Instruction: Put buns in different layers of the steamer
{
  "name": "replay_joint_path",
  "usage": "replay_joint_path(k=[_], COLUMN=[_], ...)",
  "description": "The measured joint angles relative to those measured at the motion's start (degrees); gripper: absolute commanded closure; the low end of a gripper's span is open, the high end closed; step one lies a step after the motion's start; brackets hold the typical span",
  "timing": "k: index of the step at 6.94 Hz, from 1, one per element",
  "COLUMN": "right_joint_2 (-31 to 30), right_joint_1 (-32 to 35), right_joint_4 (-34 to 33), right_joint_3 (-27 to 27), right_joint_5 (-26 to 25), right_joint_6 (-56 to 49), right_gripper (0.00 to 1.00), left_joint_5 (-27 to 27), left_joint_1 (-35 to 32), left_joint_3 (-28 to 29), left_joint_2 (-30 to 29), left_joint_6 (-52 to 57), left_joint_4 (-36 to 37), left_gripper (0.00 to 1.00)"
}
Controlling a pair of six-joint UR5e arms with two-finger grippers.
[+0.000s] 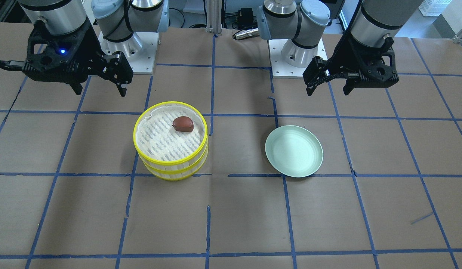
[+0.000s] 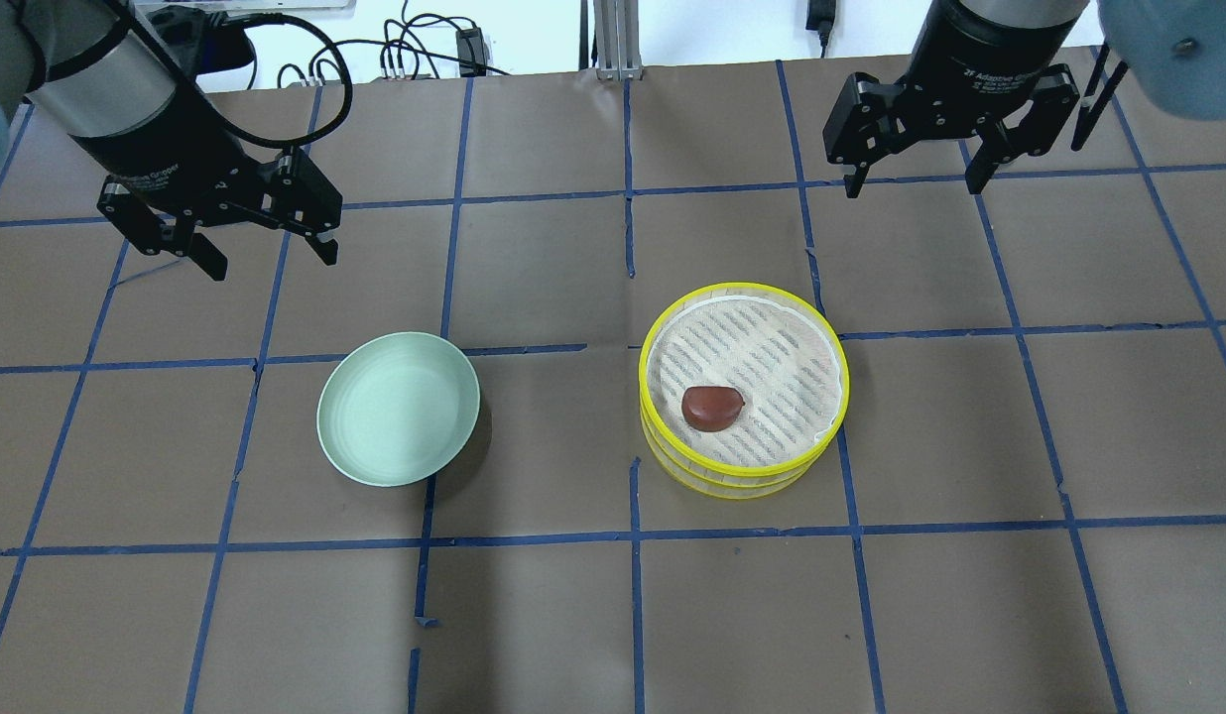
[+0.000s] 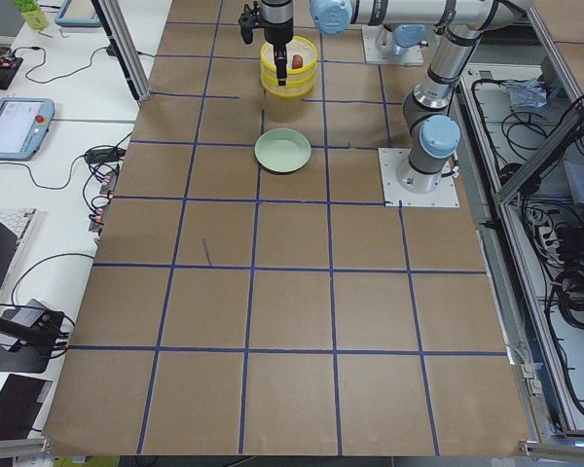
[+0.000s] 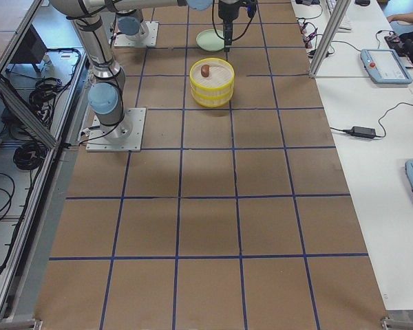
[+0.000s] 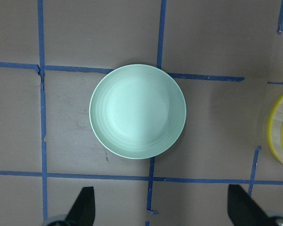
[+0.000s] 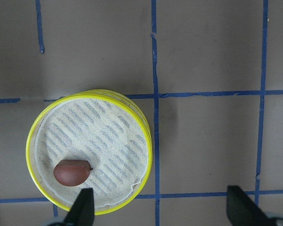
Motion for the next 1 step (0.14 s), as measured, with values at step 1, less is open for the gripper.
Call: replay_joint_path(k=[1], right_joint_2=[0.0], right_joint_1=[0.1], right_joint_4=[0.0], right_joint_3=[0.0], right_joint_5=[0.0], right_joint_6=[0.0], right_gripper=[0.0], left_joint_5=[0.1], left_joint_1=[0.0], left_joint_3=[0.0], left_joint_2=[0.0], left_joint_6=[0.0], left_joint_4=[0.0], left_gripper=[0.0])
